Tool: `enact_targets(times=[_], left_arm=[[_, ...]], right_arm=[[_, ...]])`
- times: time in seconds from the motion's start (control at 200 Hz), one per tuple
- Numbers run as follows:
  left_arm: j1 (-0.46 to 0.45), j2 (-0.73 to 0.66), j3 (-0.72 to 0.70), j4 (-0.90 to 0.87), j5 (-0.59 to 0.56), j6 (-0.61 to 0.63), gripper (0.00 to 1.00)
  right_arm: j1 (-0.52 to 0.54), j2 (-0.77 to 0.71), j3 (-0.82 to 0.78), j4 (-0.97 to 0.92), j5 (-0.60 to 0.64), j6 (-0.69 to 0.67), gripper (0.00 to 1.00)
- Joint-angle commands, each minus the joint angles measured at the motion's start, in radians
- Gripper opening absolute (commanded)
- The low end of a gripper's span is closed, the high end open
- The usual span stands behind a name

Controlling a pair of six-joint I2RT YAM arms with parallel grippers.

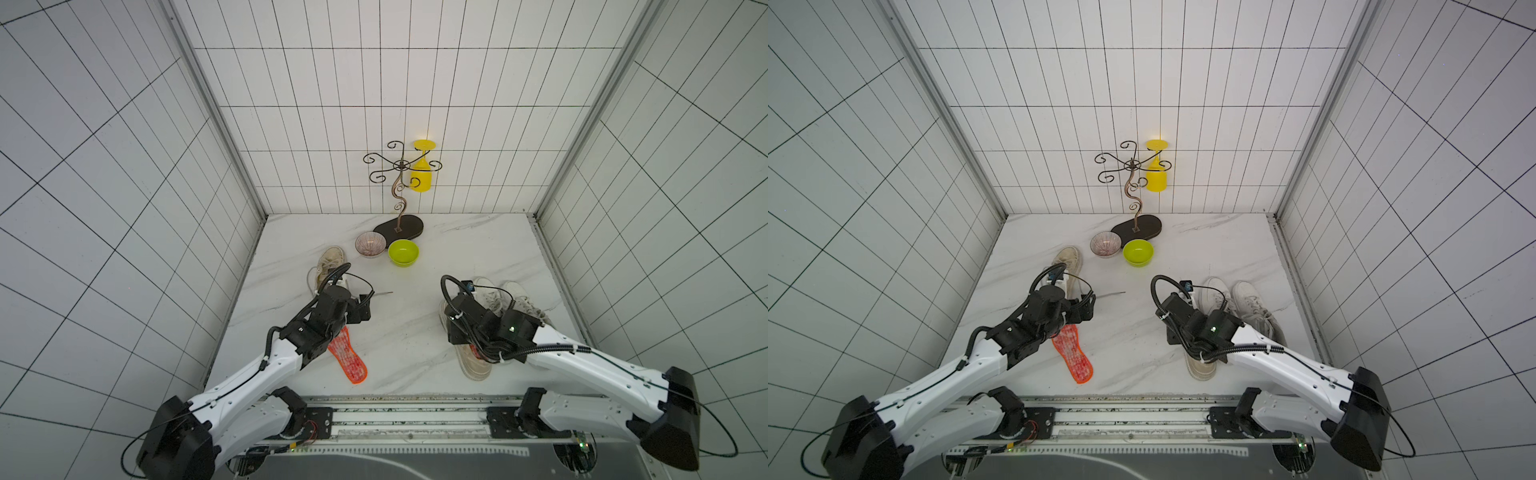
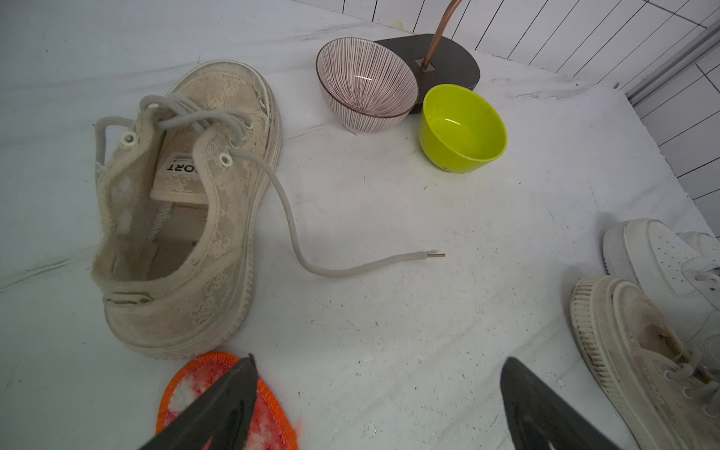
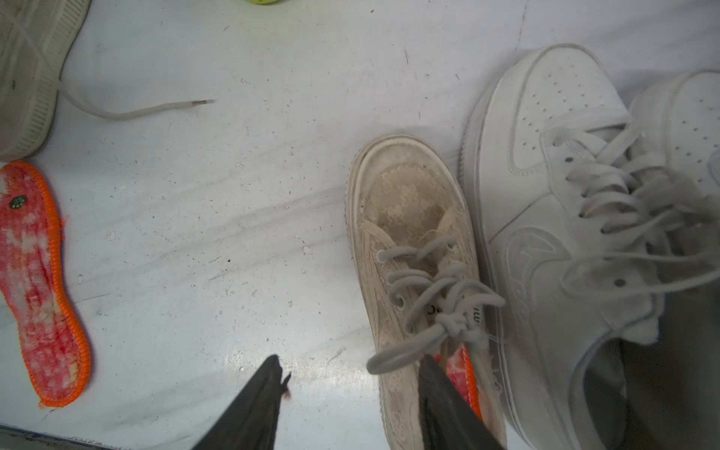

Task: Remove the insole from the shoe
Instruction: Move the shoe to the center of the board.

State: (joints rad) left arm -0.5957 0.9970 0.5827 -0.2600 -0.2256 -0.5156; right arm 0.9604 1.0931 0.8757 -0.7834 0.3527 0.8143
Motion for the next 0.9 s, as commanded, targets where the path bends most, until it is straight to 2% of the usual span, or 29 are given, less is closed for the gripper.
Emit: enact_targets(times=[0.0,0.17,0.265,0.435,0.595,0.71,0.895], left_arm=[[-0.003,-0.004,0.011,0.045,-0.035,0.008,0.96],[-0.003,-0.029,0.0,0.052,-0.043,0.006,0.96],[-0.003,-0.043,-0.014,0.059,-0.037,0.005,0.96],[-0.004,-0.049,-0.04,0.086,-0.004,-0.005,0.95],[-0.004,-0.042,-0.049,0.104,0.011,-0.011,0.95],[-0.006,-0.028,-0.059,0.139,0.05,-0.019,0.95],[-0.029,-0.003,-0.064,0.153,0.054,-0.037,0.95]], right_arm=[[0.01,-0.012,-0.087,-0.089,0.021,0.121,0.56],[-0.005,-0.017,-0.179,0.007,-0.058,0.121,0.52],[-0.028,0.002,-0.204,0.048,-0.07,0.091,0.43],[-0.043,0.056,-0.237,0.132,-0.073,0.052,0.35],[-0.045,0.095,-0.231,0.205,-0.094,0.013,0.16],[-0.038,0.1,-0.229,0.296,-0.155,-0.081,0.03],[0.014,0.133,-0.151,0.378,-0.165,-0.154,0.0]])
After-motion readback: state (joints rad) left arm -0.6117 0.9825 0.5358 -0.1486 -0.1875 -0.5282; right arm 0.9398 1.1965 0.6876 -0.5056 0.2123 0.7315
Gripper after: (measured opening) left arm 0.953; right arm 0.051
